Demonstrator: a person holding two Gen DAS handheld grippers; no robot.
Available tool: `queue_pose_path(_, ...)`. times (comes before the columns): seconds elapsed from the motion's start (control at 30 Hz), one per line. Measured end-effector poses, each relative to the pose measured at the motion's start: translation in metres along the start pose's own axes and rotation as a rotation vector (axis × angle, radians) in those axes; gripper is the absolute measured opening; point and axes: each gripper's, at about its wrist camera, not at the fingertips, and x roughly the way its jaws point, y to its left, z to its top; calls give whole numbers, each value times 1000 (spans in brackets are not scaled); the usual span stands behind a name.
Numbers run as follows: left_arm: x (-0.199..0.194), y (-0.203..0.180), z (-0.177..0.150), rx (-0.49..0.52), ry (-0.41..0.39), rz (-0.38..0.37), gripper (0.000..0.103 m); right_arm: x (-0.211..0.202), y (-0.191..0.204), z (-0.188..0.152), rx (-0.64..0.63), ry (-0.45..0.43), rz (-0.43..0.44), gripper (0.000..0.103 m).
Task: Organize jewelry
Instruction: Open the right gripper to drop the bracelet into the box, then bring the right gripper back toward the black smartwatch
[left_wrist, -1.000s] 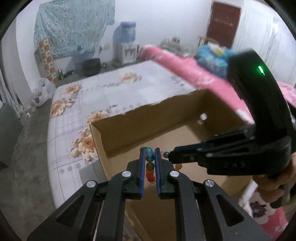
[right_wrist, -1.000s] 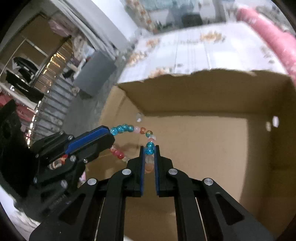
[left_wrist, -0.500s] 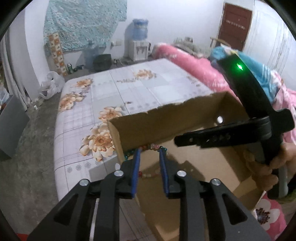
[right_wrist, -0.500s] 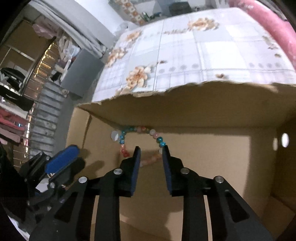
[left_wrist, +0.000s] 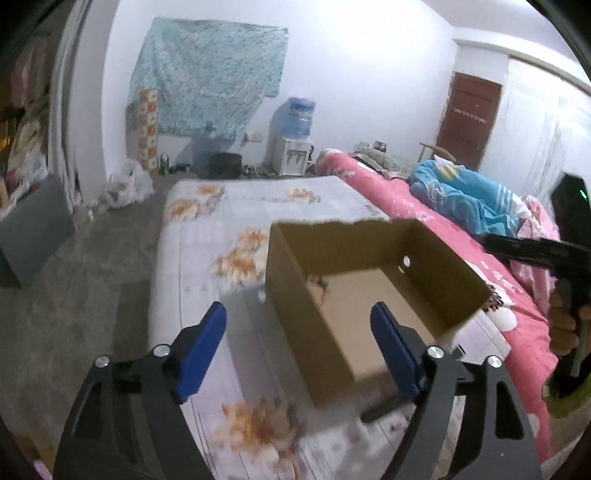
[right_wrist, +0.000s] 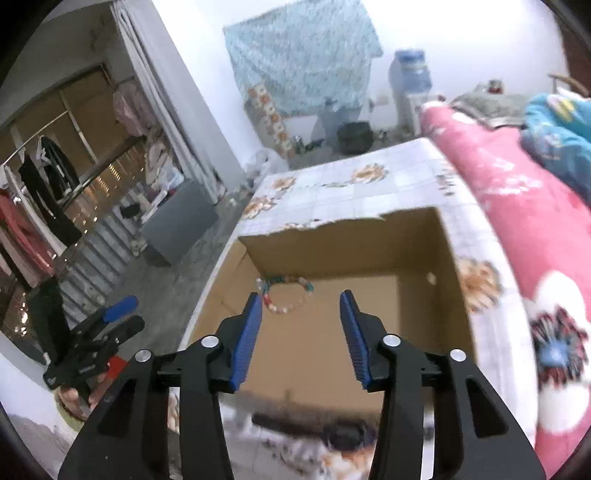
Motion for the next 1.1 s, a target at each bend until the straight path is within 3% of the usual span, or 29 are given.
queue_pose_path(0.13,5,-2,-47,-36,82,-21,83,-22,-18,-45,82,-9,-58,47)
queue_pose_path(0.23,31,-16,-79,-3,184,26,83,-16,-36,-78,155,27,-114,48)
queue_pose_path(0.3,53,-30,-95,27,259,56,83,-4,-44,-95,178,68,-196,48)
queue_pose_path(0.47,85,-57,-115,142,342,103,83,17,-51,-117,138,127,-360,61)
queue_pose_path(0.57,100,-65,-124,166,394,119,84,26,-55,-130,119,163,-382,63)
queue_pose_path(0.73,108,-70,-127,167,390,150,98,40,-52,-153,45,213,-418,65)
queue_pose_path(0.83,109,-68,-126,161,388,150,98,51,-50,-162,-12,232,-439,67)
queue_pose_path(1.1,114,-65,-121,155,417,153,99,55,-58,-168,-66,235,-454,95)
